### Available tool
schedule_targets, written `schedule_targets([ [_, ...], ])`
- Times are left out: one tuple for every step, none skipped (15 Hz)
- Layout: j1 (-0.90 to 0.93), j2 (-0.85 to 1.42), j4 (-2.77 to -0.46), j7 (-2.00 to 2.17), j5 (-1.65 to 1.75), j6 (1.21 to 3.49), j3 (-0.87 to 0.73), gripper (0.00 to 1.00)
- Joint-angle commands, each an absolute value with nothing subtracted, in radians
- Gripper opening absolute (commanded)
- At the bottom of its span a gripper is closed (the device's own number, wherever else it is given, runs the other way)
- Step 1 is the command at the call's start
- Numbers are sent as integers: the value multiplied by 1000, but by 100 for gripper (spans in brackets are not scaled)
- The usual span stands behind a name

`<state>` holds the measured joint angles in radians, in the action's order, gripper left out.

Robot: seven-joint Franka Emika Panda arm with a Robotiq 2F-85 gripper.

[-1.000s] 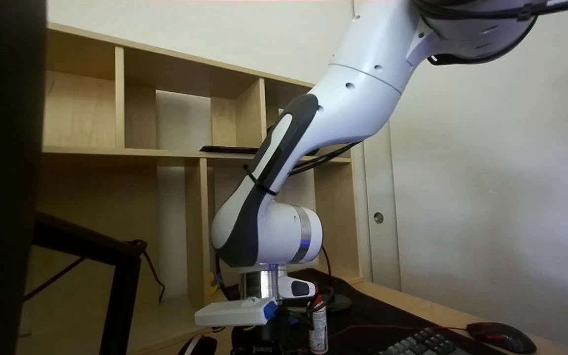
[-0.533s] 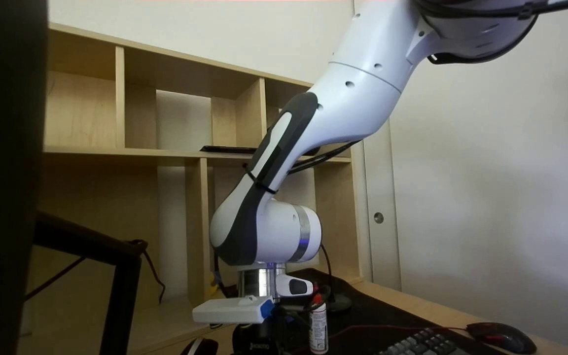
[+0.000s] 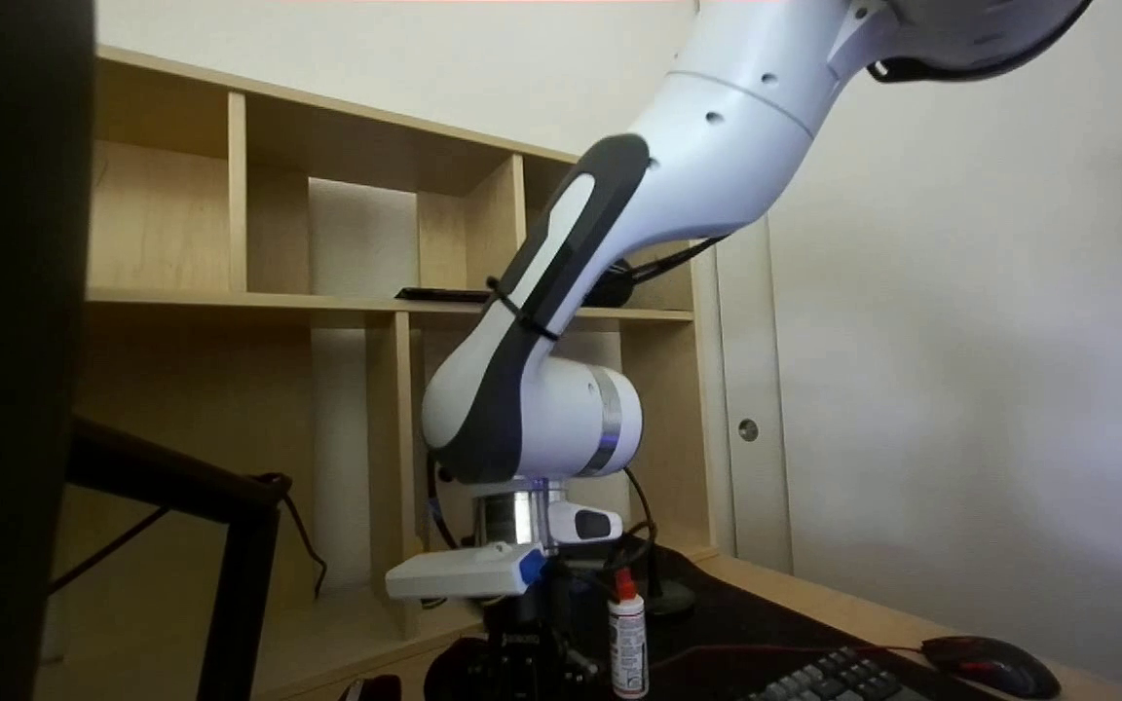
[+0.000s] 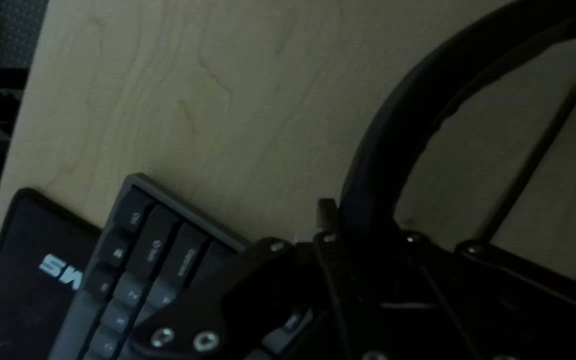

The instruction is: Get the headphones from the table and put them on the second shelf of the top row

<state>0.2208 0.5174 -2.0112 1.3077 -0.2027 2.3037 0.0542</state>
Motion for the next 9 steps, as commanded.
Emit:
schedule_targets([
  [226, 284, -2171, 1294, -130, 2174, 39, 4],
  [220, 230, -2194, 1294, -111, 2127, 42, 3],
  [216, 173, -2221, 1307, -90, 2091, 41, 4],
  [209, 116, -2253, 1311, -74, 2068, 42, 4],
  [201, 60, -2275, 1312, -61, 2041, 45, 4],
  [188, -2, -2311, 1305, -60, 2039, 48, 4],
  [173, -59, -2337, 1293, -69, 2040, 50, 4],
  [156, -117, -2363, 1280, -88, 2052, 49, 4],
  [142, -175, -2389, 1269, -103, 2061, 48, 4],
])
